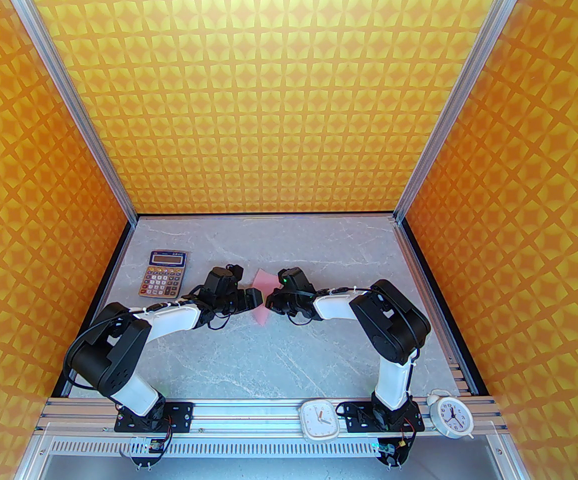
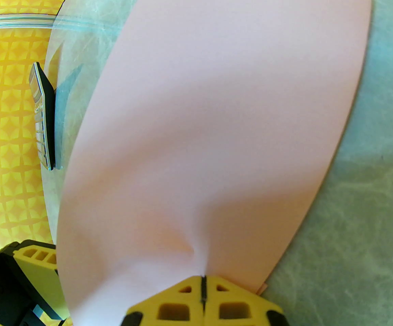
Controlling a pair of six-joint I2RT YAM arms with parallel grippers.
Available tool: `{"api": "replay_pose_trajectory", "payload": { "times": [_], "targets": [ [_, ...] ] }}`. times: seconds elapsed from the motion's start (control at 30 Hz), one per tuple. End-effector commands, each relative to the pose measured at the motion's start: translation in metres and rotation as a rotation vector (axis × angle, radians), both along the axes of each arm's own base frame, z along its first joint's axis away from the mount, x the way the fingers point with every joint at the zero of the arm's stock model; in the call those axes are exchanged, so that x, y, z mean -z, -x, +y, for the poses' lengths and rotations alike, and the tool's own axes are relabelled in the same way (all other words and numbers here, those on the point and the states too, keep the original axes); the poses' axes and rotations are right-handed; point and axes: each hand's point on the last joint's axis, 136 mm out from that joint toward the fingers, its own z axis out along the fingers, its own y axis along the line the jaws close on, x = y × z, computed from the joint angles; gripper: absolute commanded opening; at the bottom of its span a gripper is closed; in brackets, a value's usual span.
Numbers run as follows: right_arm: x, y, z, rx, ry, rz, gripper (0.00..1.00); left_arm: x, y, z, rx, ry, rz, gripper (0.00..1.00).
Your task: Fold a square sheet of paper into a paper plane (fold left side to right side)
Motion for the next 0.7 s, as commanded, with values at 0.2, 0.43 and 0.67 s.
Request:
{"api": "replay_pose_trajectory", "payload": {
  "times": [0.2, 0.43, 0.67],
  "targets": [
    [0.036, 0.022, -0.019, 0.018, 0.099, 0.117, 0.00, -0.019, -0.008, -0.014, 0.013, 0.097, -0.023, 0.60],
    [0.037, 0.022, -0.018, 0.019, 0.097, 0.118, 0.00, -0.023, 0.001, -0.007, 0.003, 0.086, -0.025, 0.59],
    [0.037, 0.022, -0.019, 0.020, 0.098, 0.117, 0.00, -0.008, 0.002, 0.011, -0.045, -0.045, 0.012, 0.56]
  ]
}}
